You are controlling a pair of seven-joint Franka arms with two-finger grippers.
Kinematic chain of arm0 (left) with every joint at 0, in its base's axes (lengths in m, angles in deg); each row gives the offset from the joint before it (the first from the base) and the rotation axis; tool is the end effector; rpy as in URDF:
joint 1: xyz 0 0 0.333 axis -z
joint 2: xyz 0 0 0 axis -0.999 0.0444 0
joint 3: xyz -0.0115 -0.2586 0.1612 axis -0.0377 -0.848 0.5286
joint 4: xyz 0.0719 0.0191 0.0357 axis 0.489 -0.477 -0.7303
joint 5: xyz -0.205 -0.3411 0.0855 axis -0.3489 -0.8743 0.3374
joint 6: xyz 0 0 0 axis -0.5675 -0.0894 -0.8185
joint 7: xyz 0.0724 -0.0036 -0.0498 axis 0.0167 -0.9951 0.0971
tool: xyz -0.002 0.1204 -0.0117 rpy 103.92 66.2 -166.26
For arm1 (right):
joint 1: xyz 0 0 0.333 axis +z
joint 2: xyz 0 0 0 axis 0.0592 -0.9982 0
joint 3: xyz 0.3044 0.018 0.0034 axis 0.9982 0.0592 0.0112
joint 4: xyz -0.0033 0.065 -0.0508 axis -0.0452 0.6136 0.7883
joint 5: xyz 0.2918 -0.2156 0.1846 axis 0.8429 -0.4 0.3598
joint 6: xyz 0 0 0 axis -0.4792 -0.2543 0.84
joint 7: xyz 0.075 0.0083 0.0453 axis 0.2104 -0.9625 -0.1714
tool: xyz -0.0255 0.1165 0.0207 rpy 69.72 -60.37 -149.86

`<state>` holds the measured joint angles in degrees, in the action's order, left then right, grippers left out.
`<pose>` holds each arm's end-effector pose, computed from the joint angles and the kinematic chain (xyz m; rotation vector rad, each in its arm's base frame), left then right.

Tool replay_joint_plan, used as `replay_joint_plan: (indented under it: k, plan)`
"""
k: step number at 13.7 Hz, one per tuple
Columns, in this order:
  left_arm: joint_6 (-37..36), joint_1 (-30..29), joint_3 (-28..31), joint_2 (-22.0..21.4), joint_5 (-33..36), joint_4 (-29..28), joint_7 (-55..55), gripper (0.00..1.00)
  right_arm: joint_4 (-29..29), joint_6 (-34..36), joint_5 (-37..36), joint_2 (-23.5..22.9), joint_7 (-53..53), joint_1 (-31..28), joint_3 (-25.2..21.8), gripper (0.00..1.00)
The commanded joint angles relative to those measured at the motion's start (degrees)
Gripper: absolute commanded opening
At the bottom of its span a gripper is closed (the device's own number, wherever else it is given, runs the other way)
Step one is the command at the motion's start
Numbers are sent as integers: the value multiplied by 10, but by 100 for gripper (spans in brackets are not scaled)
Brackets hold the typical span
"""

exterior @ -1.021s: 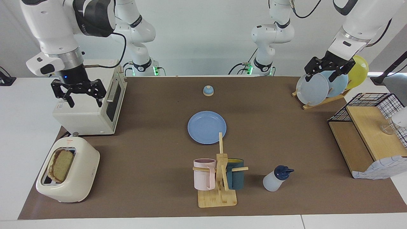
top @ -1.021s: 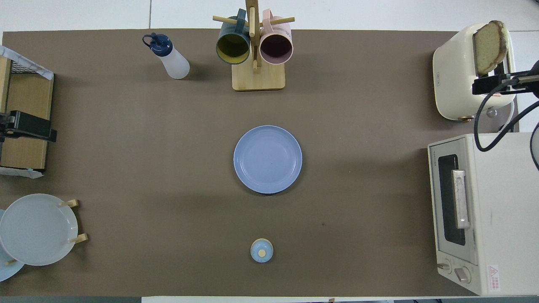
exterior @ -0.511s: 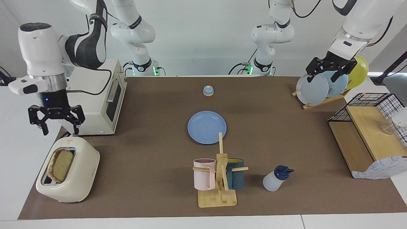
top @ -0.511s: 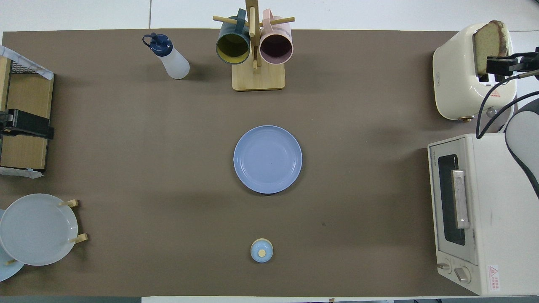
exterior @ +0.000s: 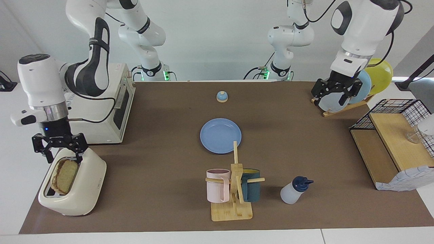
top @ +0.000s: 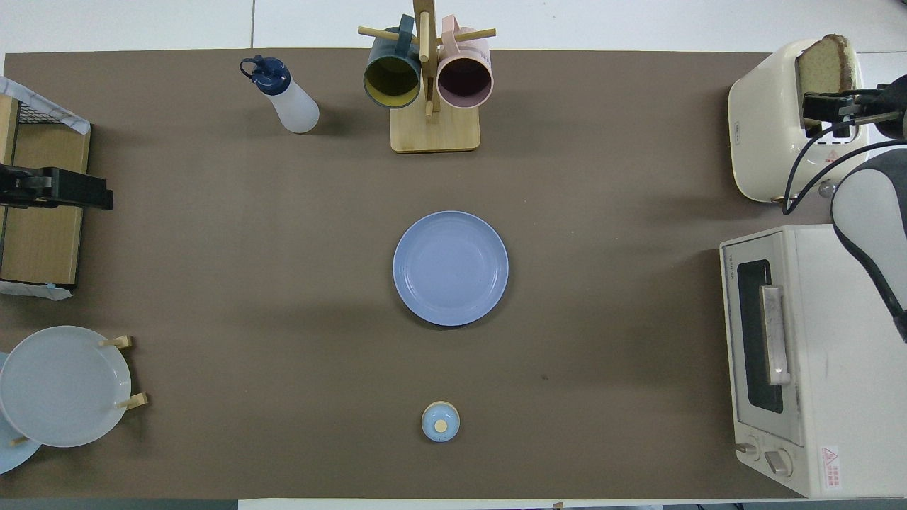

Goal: Put bread on plate and add seasoning

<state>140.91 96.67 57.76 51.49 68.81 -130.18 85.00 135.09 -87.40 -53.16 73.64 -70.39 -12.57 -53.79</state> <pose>0.5553 -0.1065 0.5400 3.0946 -0.1175 0.3280 0.6820 -0.1307 0.4454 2.9573 0.0521 0.8258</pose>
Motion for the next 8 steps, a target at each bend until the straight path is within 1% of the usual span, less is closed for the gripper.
replay_joint_plan:
  k: [1,2,3,5,6,8]
  plan:
    - [127,38,5,-50,11,-123,19,100,-19,-5,16,-13,33,-6,6,37]
    - [169,48,5,-47,11,-143,24,100,-19,-3,16,-12,39,-7,6,29]
    - [209,56,5,-46,13,-165,28,100,-19,-1,16,-12,43,-8,6,1]
    - [323,70,5,-38,18,-222,34,100,-23,24,16,-12,46,-8,7,0]
    - [372,79,5,-19,35,-239,37,100,-38,46,16,-12,52,-8,7,0]
    - [430,93,5,22,75,-250,75,100,-85,113,15,-19,75,-9,7,0]
